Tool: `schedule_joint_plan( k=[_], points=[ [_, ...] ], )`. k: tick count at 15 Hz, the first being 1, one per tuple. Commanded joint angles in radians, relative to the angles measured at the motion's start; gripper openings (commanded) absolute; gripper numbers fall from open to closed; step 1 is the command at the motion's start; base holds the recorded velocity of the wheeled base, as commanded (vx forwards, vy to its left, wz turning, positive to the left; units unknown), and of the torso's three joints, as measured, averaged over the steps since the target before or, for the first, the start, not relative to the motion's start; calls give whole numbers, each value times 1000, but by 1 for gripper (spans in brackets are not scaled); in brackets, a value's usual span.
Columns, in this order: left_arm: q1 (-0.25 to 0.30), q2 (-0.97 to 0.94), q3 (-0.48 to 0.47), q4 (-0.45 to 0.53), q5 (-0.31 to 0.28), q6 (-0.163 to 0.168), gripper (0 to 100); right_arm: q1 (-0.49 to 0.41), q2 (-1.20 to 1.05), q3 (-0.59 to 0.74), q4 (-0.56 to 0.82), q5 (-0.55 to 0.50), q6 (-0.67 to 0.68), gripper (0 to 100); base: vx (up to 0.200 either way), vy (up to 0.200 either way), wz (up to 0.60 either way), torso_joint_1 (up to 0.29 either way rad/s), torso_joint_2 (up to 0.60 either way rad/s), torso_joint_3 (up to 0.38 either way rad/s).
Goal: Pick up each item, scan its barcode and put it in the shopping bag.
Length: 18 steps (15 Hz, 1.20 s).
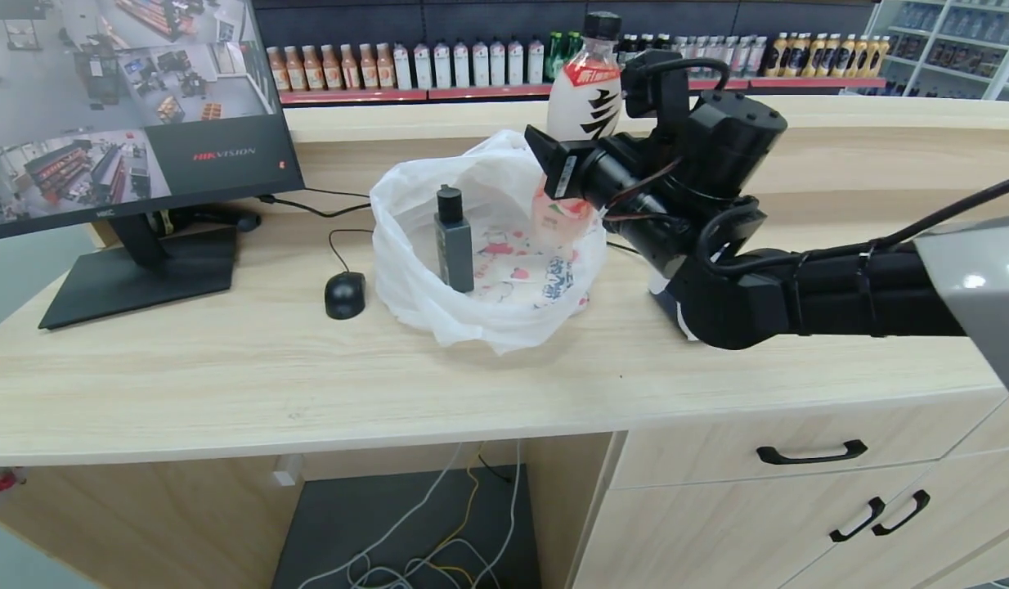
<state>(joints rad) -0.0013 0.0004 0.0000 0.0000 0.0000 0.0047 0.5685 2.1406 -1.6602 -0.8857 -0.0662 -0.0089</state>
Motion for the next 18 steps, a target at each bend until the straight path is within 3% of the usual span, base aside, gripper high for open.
schedule_joint_plan(
  k=[1,18],
  points=[
    [0,0,0,0,0,0,100,-18,101,-95,8,9,1,0,0,0,0,0,0,0],
    [0,0,0,0,0,0,100,-16,248,-145,53,-3,-37,0,0,0,0,0,0,0]
  ],
)
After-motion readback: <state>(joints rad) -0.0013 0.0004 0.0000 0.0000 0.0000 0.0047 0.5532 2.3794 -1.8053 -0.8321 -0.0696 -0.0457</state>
